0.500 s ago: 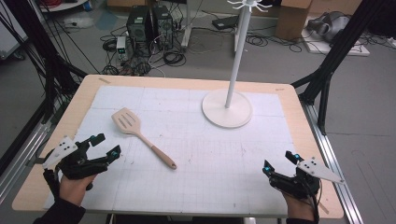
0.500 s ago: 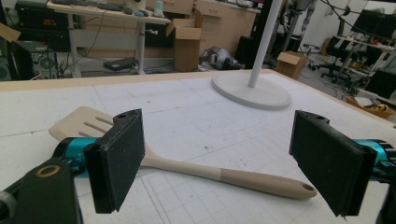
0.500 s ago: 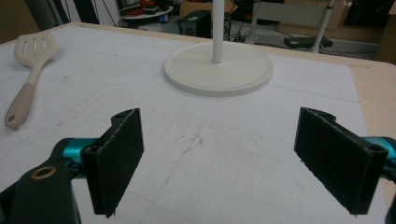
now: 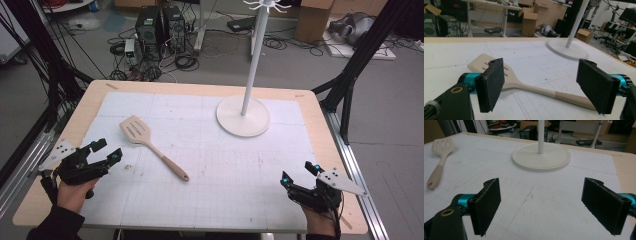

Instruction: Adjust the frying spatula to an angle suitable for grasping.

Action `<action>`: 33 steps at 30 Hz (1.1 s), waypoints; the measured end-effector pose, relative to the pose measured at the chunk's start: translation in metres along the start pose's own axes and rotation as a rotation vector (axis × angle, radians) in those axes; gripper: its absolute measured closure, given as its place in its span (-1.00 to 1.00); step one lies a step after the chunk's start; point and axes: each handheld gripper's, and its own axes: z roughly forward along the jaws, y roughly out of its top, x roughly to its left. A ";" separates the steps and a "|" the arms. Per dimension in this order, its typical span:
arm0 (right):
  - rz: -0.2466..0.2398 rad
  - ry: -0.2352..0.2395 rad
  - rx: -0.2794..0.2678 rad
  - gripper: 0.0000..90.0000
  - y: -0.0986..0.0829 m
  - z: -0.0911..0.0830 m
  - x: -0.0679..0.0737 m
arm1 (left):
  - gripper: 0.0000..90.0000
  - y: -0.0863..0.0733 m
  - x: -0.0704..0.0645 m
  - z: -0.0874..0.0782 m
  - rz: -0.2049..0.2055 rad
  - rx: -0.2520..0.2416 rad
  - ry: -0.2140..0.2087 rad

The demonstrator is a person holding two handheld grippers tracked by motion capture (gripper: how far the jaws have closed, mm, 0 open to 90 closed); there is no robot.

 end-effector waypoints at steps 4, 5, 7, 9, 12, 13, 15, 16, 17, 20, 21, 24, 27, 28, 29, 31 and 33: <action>-0.001 -0.005 -0.001 -0.68 0.001 -0.001 0.002 | -0.46 0.012 0.015 0.011 0.020 0.059 0.010; -0.002 -0.005 0.002 -0.68 0.001 0.000 0.002 | -0.46 0.012 0.015 0.011 0.020 0.059 0.010; -0.001 -0.007 0.004 -0.68 0.001 0.001 0.002 | -0.40 0.022 0.020 0.018 0.029 0.078 0.002; -0.003 -0.005 0.007 -0.68 0.001 0.001 0.003 | -0.36 0.032 0.026 0.026 0.033 0.084 -0.008; -0.012 -0.004 0.011 -0.68 0.002 0.002 0.005 | -0.32 0.051 0.040 0.044 0.064 0.132 0.006; -0.012 -0.004 0.011 -0.68 0.002 0.002 0.005 | -0.29 0.051 0.040 0.044 0.064 0.132 0.006; -0.024 -0.003 0.014 -0.68 0.002 0.003 0.006 | -0.26 0.057 0.047 0.052 0.073 0.160 0.015; -0.023 -0.003 0.016 -0.68 0.002 0.003 0.006 | -0.26 0.062 0.052 0.060 0.077 0.174 0.026; -0.027 -0.004 0.017 -0.68 0.002 0.003 0.005 | -0.22 0.062 0.052 0.060 0.077 0.174 0.026; -0.018 -0.005 0.019 -0.68 0.002 0.003 0.005 | -0.08 0.062 0.061 0.068 0.065 0.187 0.031; -0.020 -0.006 0.018 -0.68 0.002 0.004 0.005 | -0.03 0.062 0.064 0.071 0.061 0.199 0.037; -0.014 -0.007 0.022 -0.68 0.001 0.003 0.004 | 0.33 0.059 0.071 0.078 0.053 0.204 0.039; -0.016 -0.006 0.018 -0.68 0.001 0.003 0.004 | 0.58 0.055 0.075 0.083 0.057 0.218 0.086; -0.016 -0.006 0.017 -0.68 0.001 0.003 0.004 | 0.80 0.055 0.075 0.083 0.064 0.215 0.099; -0.017 -0.006 0.018 -0.68 0.001 0.003 0.004 | 0.96 0.054 0.075 0.085 0.071 0.206 0.113; -0.017 -0.006 0.018 -0.68 0.001 0.002 0.004 | 0.99 0.051 0.077 0.090 0.085 0.205 0.145; -0.018 -0.004 0.017 -0.68 0.001 0.002 0.004 | 0.99 0.047 0.082 0.095 0.102 0.231 0.156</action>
